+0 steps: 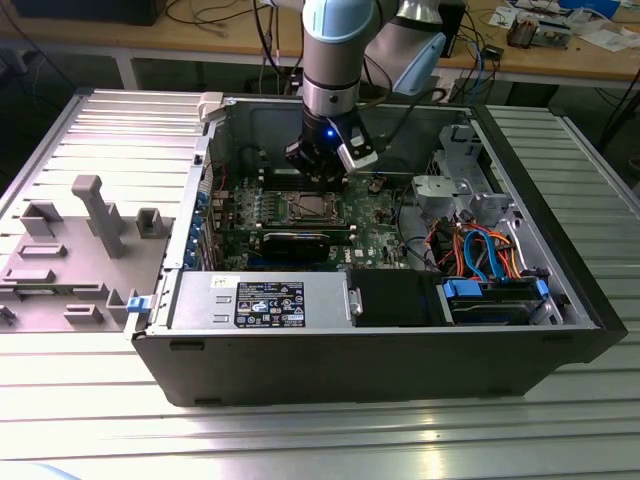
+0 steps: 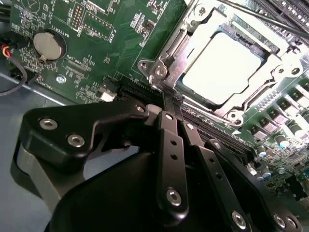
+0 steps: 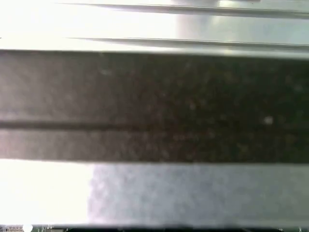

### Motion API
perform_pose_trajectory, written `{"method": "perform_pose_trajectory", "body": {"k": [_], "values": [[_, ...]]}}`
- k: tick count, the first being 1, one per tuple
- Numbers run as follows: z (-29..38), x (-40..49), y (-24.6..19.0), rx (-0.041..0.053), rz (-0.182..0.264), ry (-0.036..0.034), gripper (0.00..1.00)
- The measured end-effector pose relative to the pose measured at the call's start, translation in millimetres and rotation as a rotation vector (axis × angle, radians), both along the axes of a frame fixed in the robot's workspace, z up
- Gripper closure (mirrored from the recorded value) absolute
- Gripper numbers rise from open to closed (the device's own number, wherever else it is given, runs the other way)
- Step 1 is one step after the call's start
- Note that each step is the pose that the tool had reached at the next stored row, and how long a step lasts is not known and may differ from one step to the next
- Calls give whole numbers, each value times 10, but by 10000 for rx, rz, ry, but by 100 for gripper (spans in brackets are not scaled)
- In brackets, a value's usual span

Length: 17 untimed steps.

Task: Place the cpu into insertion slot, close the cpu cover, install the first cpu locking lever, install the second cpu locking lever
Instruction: 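Install the first cpu locking lever, then install the second cpu locking lever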

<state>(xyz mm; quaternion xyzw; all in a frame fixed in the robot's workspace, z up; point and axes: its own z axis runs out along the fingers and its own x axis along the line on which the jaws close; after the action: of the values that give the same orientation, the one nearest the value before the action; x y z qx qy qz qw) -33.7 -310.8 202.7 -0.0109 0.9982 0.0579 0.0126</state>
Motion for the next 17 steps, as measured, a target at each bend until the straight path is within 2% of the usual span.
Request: {"method": "perform_pose_trajectory", "body": {"k": [5,10,17], "values": [[28,0,-1,-10,2,2,89],[29,0,-60,-26,1,3,89],[28,0,-79,-26,1,3,89]]}}
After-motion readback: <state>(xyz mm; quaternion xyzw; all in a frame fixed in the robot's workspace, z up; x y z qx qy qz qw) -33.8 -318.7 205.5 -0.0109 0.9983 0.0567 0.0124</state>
